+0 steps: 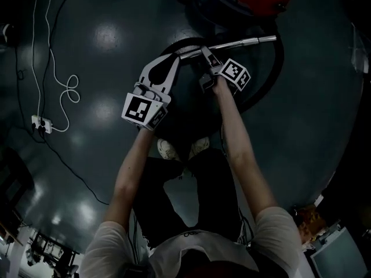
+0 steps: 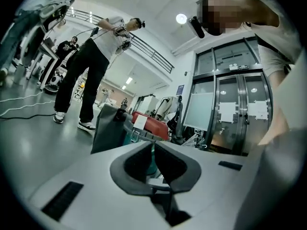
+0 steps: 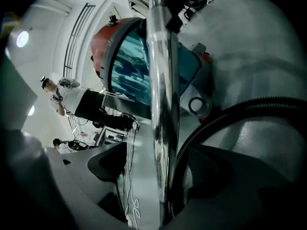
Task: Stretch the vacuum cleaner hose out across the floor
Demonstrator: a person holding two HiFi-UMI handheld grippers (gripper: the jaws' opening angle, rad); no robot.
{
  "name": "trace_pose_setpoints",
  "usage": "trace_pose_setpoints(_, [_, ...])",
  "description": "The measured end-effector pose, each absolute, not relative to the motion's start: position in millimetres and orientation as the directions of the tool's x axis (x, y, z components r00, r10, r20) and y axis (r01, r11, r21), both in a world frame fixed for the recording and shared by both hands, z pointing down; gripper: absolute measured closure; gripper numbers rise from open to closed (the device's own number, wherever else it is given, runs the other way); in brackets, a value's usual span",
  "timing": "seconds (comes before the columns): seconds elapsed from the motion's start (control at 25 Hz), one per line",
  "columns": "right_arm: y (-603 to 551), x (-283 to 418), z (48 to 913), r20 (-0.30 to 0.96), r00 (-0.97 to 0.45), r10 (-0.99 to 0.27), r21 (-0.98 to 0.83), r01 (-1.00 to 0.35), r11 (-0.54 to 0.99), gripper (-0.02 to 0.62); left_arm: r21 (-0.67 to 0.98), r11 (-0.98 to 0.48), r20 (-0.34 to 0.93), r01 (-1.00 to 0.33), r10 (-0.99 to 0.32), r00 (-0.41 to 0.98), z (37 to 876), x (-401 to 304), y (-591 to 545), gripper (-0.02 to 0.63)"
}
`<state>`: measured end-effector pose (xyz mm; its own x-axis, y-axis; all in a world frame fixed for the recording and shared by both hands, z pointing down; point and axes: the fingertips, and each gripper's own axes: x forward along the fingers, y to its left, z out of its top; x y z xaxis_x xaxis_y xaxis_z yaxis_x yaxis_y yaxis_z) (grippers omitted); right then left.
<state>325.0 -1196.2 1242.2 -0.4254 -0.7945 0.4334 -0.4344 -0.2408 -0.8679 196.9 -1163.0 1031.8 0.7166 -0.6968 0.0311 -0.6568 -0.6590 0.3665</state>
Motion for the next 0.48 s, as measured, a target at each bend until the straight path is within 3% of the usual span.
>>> trace_pose_setpoints(0.08, [-1203,323,1251,0.440,-0.423,-0.792,-0.866,-0.434,-0.249,0.207,0.358,-0.652,0.038,-0.669,-0.706,0.708,1038,187,-1162,0.581])
trace_pose_setpoints(0.12, [-1201,322,1252,0.468,-0.416,-0.780,-0.850,-0.454,-0.268,0.281,0.353,-0.645,0.048,-0.678,-0.711,0.702,1037,179,-1161,0.581])
trace_pose_setpoints(0.16, [-1196,320,1251,0.501,-0.411,-0.762,-0.828,-0.482,-0.285,0.418,0.348,-0.636,0.061,-0.689,-0.718,0.693,1034,171,-1159,0.581])
trace_pose_setpoints(0.32, [-1176,303,1201,0.524,-0.456,-0.719,-0.793,-0.569,-0.217,0.423,0.316,-0.595,0.142,-0.739,-0.741,0.656,1000,144,-1152,0.581])
trace_pose_setpoints(0.48, [-1153,276,1080,0.500,-0.479,-0.722,-0.713,-0.700,-0.030,0.423,0.312,-0.595,0.156,-0.740,-0.737,0.658,916,124,-1128,0.581])
